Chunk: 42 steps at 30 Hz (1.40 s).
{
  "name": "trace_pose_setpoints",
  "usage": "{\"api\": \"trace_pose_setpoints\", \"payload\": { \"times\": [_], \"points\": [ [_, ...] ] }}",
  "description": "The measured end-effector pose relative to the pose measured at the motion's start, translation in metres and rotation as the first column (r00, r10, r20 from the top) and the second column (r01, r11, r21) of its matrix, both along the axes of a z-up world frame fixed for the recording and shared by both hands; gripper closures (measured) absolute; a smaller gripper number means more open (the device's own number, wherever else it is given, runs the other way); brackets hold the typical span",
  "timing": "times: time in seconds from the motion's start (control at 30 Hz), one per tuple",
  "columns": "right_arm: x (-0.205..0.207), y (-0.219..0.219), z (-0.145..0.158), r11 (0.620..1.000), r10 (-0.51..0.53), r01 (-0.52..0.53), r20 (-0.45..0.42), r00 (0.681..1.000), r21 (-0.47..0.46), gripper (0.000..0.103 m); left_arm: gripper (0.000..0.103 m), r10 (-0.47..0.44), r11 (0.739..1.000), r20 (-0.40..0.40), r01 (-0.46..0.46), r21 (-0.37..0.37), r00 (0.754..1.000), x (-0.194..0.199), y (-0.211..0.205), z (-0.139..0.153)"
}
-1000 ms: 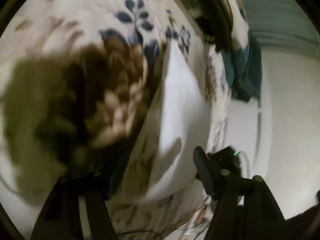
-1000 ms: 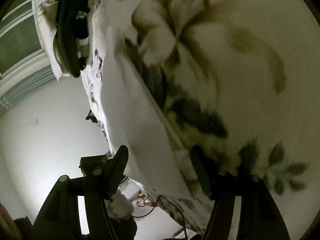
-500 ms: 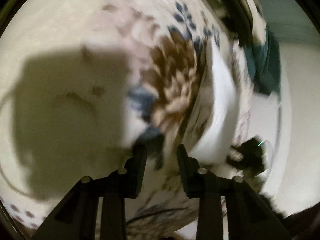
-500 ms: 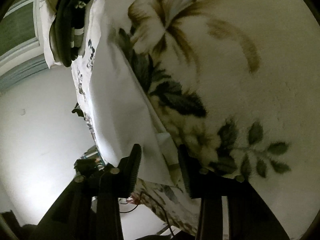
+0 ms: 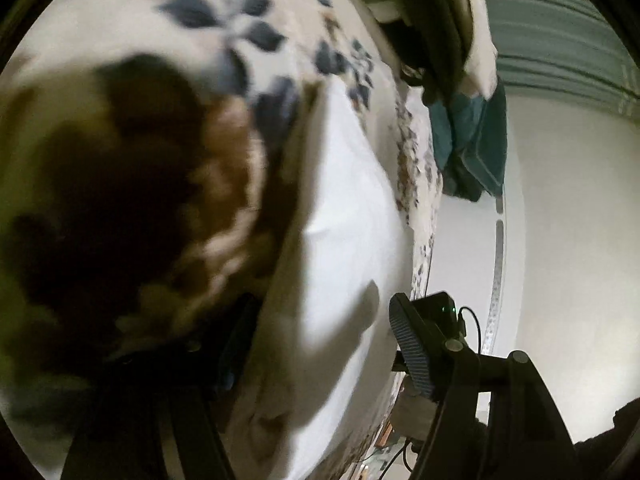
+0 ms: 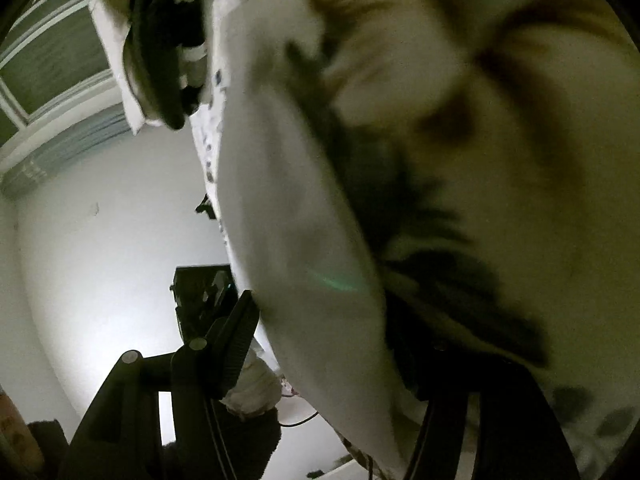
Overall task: Fold small clothes
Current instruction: 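Lift the folded white T-shirt with both grippers and place it onto the dark garment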
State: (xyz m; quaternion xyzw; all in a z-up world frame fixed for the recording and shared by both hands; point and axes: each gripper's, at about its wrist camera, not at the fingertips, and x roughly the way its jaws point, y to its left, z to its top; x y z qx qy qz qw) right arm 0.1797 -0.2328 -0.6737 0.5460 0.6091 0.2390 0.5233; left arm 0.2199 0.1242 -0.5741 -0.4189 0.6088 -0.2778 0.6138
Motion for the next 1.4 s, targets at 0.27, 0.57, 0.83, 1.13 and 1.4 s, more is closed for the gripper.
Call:
{"api": "trace_pose_setpoints", "payload": {
  "times": [0.27, 0.57, 0.83, 1.13, 1.4],
  "points": [
    [0.013, 0.027, 0.014, 0.999, 0.022, -0.021, 0.031, 0.999, -0.042, 0.082, 0.086, -0.069, 0.993, 0.072, 0.061, 0.099, 0.995, 0.007, -0.02, 0.019],
    [0.032, 0.032, 0.092, 0.993, 0.027, -0.016, 0.095, 0.995, -0.117, 0.089, 0.088, -0.092, 0.987, 0.108, 0.076, 0.14, 0.99, 0.029, -0.013, 0.087],
    [0.15, 0.03, 0.217, 0.989, 0.011, 0.029, 0.275, 0.961, -0.143, 0.089, 0.088, -0.073, 0.987, 0.284, 0.028, 0.158, 0.956, 0.135, -0.015, 0.204],
    [0.361, 0.042, 0.27, 0.975, 0.054, 0.045, 0.427, 0.903, -0.218, 0.09, 0.088, 0.016, 0.982, 0.442, -0.096, 0.161, 0.897, 0.313, -0.014, 0.25],
    [0.426, 0.048, 0.196, 0.932, 0.168, -0.056, 0.287, 0.943, -0.359, 0.089, 0.084, -0.049, 0.953, 0.282, -0.04, 0.3, 0.958, 0.366, -0.022, 0.154]
  ]
}}
